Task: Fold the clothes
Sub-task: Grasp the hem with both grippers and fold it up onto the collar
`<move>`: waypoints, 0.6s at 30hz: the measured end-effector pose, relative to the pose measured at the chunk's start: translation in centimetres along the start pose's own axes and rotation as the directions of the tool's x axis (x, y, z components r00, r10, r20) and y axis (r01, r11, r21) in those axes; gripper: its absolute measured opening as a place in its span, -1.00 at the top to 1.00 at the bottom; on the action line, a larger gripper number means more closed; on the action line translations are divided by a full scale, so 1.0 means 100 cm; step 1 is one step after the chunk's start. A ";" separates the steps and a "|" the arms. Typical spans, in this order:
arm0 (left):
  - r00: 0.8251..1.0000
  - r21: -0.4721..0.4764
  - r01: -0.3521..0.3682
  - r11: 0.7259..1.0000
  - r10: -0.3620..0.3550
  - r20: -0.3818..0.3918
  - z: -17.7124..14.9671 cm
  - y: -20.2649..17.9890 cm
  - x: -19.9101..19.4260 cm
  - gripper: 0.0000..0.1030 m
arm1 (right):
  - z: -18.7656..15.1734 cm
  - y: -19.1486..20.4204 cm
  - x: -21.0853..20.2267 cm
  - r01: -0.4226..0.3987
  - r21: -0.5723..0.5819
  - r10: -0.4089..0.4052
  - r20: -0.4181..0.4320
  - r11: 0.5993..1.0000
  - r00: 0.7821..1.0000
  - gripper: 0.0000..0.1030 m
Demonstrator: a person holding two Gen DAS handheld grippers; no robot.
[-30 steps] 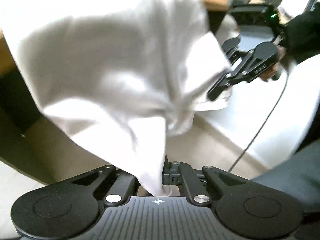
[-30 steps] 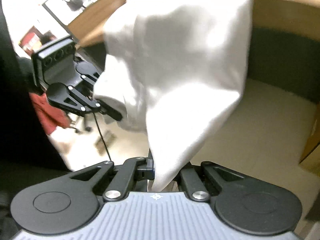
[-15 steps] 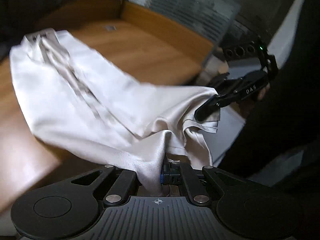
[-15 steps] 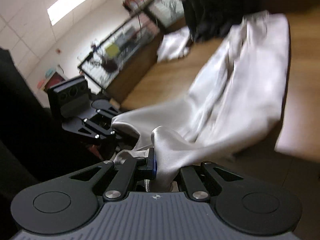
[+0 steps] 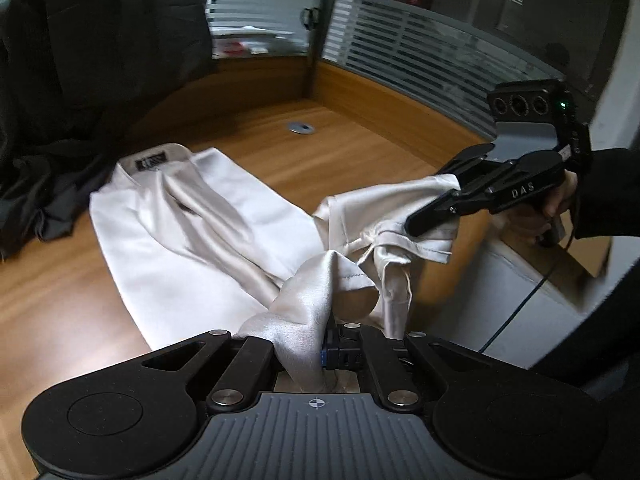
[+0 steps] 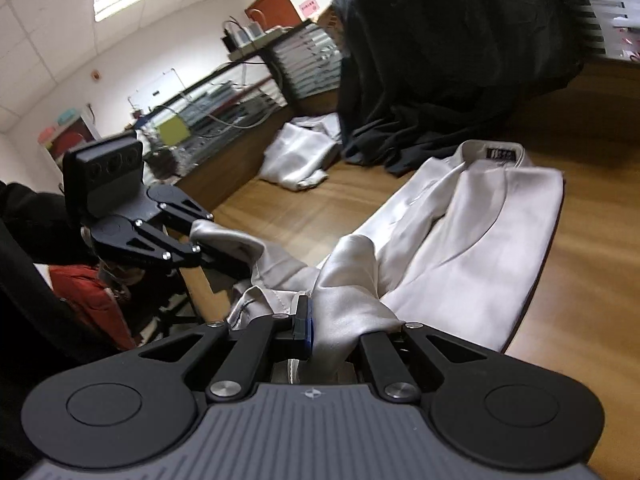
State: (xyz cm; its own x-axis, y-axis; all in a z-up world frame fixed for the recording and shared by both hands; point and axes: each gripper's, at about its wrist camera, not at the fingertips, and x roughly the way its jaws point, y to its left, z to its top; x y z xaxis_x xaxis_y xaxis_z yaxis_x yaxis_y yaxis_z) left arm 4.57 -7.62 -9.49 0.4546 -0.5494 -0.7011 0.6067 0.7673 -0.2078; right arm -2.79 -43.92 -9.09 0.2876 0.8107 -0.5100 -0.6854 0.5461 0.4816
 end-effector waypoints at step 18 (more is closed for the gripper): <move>0.996 -0.168 0.083 0.982 -0.086 -0.011 0.015 0.009 0.002 0.90 | 0.095 -0.140 0.097 0.070 0.109 -0.062 -0.073 0.992 0.995 0.94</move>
State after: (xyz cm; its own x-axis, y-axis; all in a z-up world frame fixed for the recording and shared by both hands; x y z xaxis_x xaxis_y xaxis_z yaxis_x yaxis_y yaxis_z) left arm 6.20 -7.50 -8.83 0.3932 -0.6098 -0.6881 0.5239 0.7636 -0.3774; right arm 15.99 -41.68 -14.00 0.2804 0.7576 -0.5894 -0.5870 0.6212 0.5192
